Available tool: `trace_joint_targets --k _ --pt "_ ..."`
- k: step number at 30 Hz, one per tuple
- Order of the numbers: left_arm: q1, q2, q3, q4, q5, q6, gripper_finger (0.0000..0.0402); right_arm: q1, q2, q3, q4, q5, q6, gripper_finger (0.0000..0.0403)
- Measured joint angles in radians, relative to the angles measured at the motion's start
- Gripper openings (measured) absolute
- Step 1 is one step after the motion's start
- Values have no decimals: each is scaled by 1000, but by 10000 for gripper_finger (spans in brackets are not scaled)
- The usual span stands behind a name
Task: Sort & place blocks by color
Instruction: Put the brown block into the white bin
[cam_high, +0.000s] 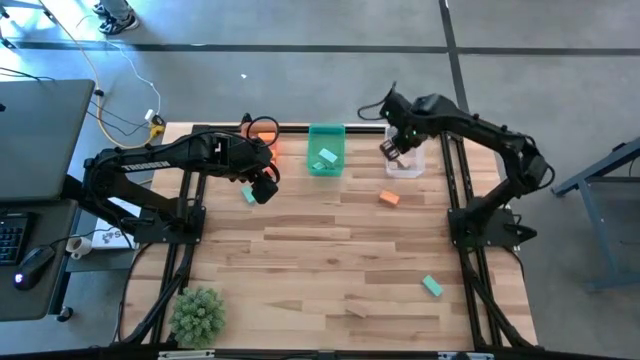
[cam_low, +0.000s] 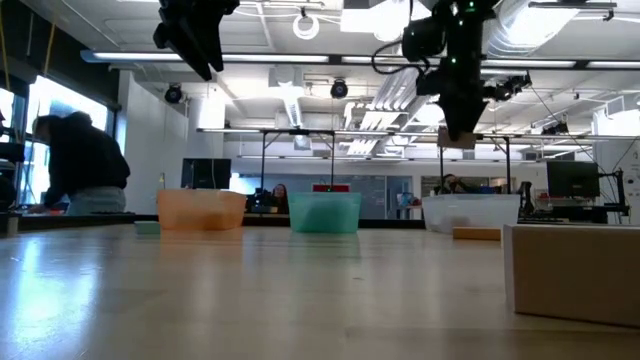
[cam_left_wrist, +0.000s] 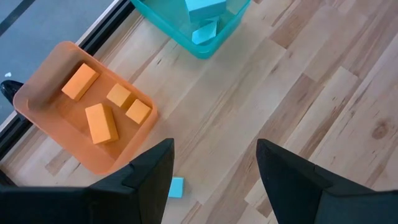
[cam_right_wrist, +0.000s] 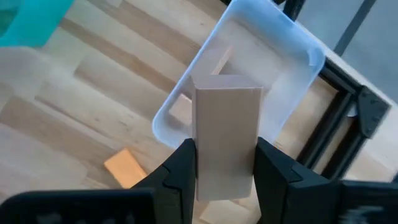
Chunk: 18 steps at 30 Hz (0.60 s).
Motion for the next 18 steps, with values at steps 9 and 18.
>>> trace_joint_targets --k 9,18 --pt "0 0 0 0 0 -41 213 -150 120 0 61 -87 -119 97" --pt "0 0 0 0 0 -107 213 -207 267 0 86 -105 -212 97"
